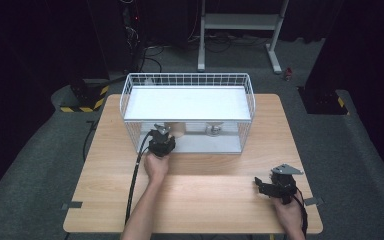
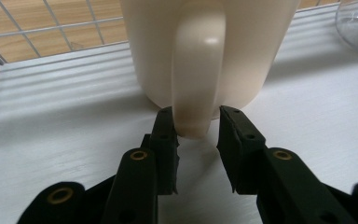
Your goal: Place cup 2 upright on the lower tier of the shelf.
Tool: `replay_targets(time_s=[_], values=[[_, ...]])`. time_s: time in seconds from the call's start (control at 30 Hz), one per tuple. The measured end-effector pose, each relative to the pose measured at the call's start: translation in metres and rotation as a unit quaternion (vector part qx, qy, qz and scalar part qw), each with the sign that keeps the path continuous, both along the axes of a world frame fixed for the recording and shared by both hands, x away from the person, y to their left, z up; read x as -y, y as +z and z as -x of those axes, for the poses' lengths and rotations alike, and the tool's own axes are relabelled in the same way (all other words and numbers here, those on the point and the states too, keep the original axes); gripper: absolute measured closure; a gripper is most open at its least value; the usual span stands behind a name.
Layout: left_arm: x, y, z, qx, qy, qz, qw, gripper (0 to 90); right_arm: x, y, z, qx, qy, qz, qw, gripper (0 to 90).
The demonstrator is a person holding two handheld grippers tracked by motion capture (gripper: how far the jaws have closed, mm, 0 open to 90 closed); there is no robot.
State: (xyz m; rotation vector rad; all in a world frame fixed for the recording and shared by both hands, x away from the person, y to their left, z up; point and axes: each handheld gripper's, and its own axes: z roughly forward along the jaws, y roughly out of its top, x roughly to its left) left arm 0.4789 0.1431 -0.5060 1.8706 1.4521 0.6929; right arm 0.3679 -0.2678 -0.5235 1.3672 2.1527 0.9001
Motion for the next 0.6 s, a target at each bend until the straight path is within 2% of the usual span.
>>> replay_targets(time_s=[0.03,0.1,0.13,0.17,0.23,0.27,0.33,0.37,0.43,0.47,0.53,0.57,0.6], values=[[-0.001,0.000,0.000,0.001,0.002,-0.008,1.0000,67.6,0.000,0.000,0.000,0.000,0.000,0.000,1.0000,23.1],[-0.001,-0.001,-0.001,-0.002,0.001,-0.008,1.0000,66.2,0.000,0.000,0.000,0.000,0.000,0.000,1.0000,23.1],[-0.001,-0.002,-0.001,-0.002,0.006,-0.004,1.0000,64.7,0.000,0.000,0.000,0.000,0.000,0.000,1.0000,23.1],[-0.002,-0.002,-0.001,-0.008,-0.001,0.005,1.0000,61.6,0.000,0.000,0.000,0.000,0.000,0.000,1.0000,23.1],[-0.003,-0.002,0.000,-0.002,-0.001,0.011,0.9999,50.0,0.000,0.000,0.000,0.000,0.000,0.000,1.0000,23.1],[-0.003,-0.002,0.001,-0.002,-0.003,0.017,0.9998,47.2,0.000,0.000,0.000,0.000,0.000,0.000,1.0000,23.1],[-0.004,-0.001,0.002,0.000,-0.003,0.018,0.9998,41.3,0.000,0.000,0.000,0.000,0.000,0.000,1.0000,23.1],[-0.006,0.000,0.004,-0.003,-0.004,0.016,0.9999,39.0,0.000,0.000,0.000,0.000,0.000,0.000,1.0000,23.1],[-0.007,0.002,0.006,0.004,-0.001,0.019,0.9998,35.2,0.000,0.000,0.000,0.000,0.000,0.000,1.0000,23.1],[-0.008,0.003,0.008,0.004,-0.004,0.028,0.9996,33.8,0.000,0.000,0.000,0.000,0.000,0.000,1.0000,23.1],[-0.011,0.006,0.011,0.009,-0.004,0.026,0.9996,32.1,0.000,0.000,0.000,0.000,0.000,0.000,1.0000,23.1],[-0.013,0.007,0.013,0.007,-0.008,0.039,0.9992,31.3,0.000,0.000,0.000,0.000,0.000,0.001,1.0000,23.1],[-0.013,0.008,0.014,0.005,-0.009,0.044,0.9990,30.7,0.000,0.000,0.000,0.000,0.000,0.001,1.0000,23.1]])
